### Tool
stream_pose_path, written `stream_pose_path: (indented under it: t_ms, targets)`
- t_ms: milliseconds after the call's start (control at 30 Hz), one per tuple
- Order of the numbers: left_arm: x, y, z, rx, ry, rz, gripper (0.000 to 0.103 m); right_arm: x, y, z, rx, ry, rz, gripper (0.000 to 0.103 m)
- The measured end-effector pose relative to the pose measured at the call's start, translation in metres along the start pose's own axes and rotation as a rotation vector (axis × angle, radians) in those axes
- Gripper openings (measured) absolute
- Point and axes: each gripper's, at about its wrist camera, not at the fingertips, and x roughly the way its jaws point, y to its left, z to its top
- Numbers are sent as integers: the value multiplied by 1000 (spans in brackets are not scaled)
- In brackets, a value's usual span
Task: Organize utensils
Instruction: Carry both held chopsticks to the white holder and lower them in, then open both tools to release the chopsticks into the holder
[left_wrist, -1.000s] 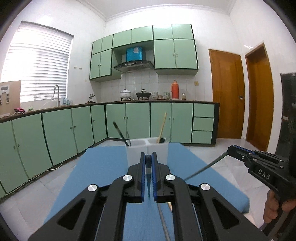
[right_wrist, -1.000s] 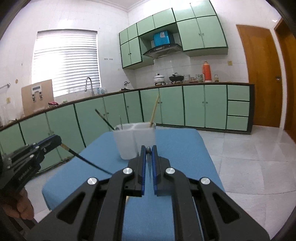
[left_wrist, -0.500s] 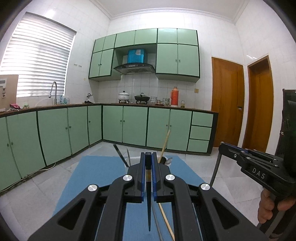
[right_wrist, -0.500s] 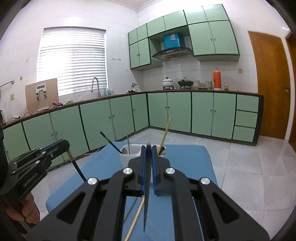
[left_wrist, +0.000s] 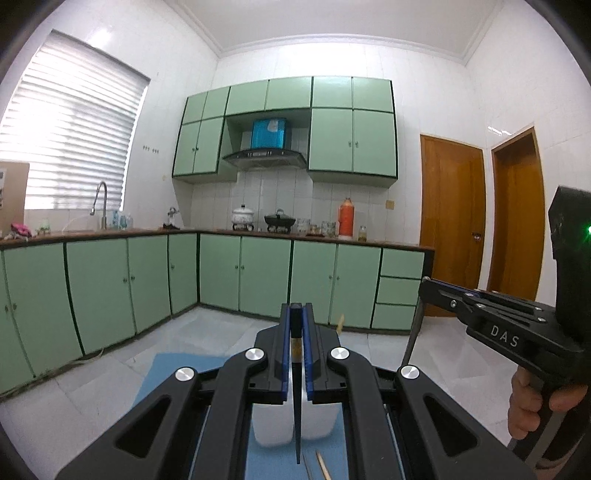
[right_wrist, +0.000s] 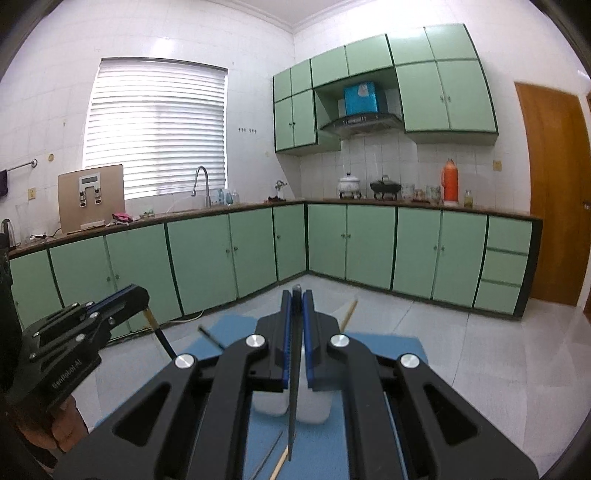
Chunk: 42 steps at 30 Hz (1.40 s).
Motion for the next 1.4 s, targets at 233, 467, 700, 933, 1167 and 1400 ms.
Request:
stream_pose_path:
  t_ms: [233, 467, 700, 933, 1167, 1400]
  targets:
    - [40, 2, 34, 11, -70, 22, 6, 38, -3, 45, -40, -55, -30, 5]
    - [98, 14, 34, -4, -56, 63, 6, 104, -15, 45, -36, -31, -70, 5]
    - [141, 25, 3, -4, 17, 94, 6, 144, -26, -1, 15, 25, -79, 5]
    - [152, 32, -21, -1, 55, 109, 6, 146, -31, -36, 78, 40, -77, 5]
    - [152, 37, -40, -9, 86, 113, 6, 140, -34, -61, 105, 52, -94, 5]
    - [153, 42, -54, -14, 131, 120, 7, 140, -34, -77, 116, 94, -101, 5]
